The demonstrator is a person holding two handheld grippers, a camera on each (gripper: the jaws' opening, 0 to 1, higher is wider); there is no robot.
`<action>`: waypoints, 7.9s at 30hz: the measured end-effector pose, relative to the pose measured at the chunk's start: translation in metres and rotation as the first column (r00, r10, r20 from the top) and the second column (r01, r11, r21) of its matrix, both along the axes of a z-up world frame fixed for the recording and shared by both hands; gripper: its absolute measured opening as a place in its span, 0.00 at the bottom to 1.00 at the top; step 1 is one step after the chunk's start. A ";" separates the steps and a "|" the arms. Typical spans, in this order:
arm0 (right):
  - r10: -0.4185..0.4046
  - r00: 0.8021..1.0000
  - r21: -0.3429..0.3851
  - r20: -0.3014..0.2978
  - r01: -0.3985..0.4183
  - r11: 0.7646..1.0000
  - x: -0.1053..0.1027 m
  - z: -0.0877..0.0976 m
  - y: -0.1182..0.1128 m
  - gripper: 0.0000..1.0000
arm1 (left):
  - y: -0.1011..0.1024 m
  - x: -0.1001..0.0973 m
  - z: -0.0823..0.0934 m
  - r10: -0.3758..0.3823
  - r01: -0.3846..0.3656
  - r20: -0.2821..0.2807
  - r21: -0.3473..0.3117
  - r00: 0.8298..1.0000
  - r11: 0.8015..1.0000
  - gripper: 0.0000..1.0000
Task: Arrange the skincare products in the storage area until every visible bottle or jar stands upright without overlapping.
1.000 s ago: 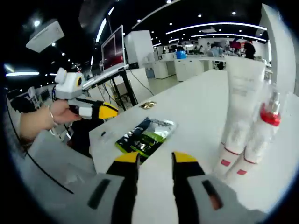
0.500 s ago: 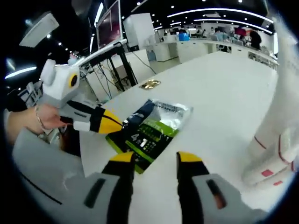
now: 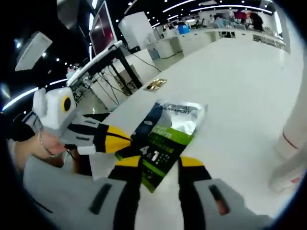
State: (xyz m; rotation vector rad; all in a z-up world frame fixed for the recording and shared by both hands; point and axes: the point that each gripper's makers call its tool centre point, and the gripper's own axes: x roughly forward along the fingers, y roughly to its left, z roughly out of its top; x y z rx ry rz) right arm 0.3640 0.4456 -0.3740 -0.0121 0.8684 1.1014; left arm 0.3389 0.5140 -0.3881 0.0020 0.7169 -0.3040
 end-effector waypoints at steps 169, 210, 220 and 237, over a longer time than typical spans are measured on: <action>-0.236 0.969 0.231 0.070 0.214 0.949 -0.014 0.095 -0.079 0.01 | -0.073 0.038 0.137 0.168 -0.152 -0.015 -0.519 0.986 0.841 0.01; -0.240 0.924 -0.087 0.297 0.277 0.957 0.048 0.026 -0.079 0.03 | -0.069 0.094 0.055 0.282 -0.327 -0.171 -0.373 0.944 0.868 0.01; -0.207 0.910 -0.195 0.359 0.290 0.937 0.058 0.008 -0.090 0.07 | -0.076 0.101 0.026 0.261 -0.328 -0.227 -0.344 0.938 0.879 0.01; -0.139 0.829 -0.226 0.542 0.303 0.926 0.060 0.031 -0.109 0.09 | -0.079 0.097 0.008 0.268 -0.373 -0.293 -0.406 0.918 0.834 0.01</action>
